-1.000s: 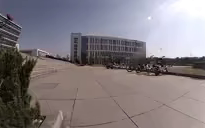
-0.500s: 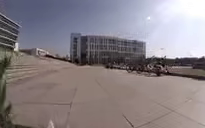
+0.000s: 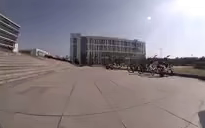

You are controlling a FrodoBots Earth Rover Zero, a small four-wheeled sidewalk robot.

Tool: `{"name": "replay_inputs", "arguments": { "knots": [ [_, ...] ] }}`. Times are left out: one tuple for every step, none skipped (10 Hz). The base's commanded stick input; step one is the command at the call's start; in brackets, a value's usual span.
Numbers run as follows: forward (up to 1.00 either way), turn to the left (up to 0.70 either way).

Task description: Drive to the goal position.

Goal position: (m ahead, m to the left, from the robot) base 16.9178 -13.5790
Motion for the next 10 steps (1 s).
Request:
{"name": "replay_inputs", "arguments": {
  "knots": [
    [0.7,0.0],
    [0.7,0.0],
    [0.7,0.0],
    [0.7,0.0],
    [0.7,0.0],
    [0.7,0.0],
    [0.7,0.24],
    [0.7,0.35],
    [0.7,0.35],
    [0.7,0.35]
  ]
}}
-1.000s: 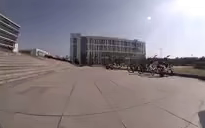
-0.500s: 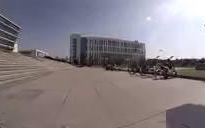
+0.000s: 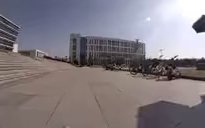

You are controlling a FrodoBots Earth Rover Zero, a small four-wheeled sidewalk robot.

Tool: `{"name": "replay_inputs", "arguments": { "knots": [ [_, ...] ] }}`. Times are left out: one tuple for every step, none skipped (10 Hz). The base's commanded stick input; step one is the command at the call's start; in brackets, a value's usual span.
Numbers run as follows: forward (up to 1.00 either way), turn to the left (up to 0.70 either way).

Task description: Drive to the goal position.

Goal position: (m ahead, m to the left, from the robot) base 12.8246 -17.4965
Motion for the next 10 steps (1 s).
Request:
{"name": "replay_inputs", "arguments": {
  "knots": [
    [0.7,0.35],
    [0.7,0.35],
    [0.7,0.35],
    [0.7,0.35],
    [0.7,0.35],
    [0.7,0.33],
    [0.7,0.15],
    [0.7,0.0],
    [0.7,0.0],
    [0.7,0.0]
  ]
}}
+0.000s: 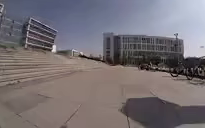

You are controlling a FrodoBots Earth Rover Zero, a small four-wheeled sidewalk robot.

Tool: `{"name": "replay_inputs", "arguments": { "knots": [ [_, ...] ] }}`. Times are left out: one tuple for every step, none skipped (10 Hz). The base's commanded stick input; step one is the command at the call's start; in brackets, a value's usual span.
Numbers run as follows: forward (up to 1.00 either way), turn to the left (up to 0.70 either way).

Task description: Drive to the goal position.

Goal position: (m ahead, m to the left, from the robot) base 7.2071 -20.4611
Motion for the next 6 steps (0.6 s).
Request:
{"name": "replay_inputs", "arguments": {
  "knots": [
    [0.7,0.0],
    [0.7,0.0],
    [0.7,0.0],
    [0.7,0.0],
    [0.7,0.0],
    [0.7,0.0]
  ]
}}
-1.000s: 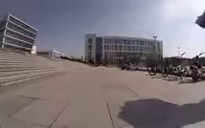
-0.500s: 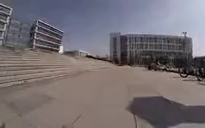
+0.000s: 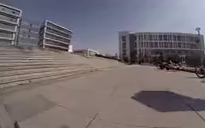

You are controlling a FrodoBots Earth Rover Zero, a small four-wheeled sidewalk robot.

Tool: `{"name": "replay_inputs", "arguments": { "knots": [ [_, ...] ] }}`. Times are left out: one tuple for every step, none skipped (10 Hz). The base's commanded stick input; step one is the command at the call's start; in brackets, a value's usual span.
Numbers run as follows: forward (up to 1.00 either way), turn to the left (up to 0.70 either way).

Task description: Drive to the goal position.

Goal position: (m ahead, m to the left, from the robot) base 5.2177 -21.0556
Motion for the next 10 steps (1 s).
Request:
{"name": "replay_inputs", "arguments": {
  "knots": [
    [0.7,0.0],
    [0.7,0.0],
    [0.7,0.0],
    [0.7,0.0],
    [0.7,0.0],
    [0.7,0.0],
    [0.7,0.0],
    [0.7,0.0],
    [0.7,0.0],
    [0.7,0.0]
  ]
}}
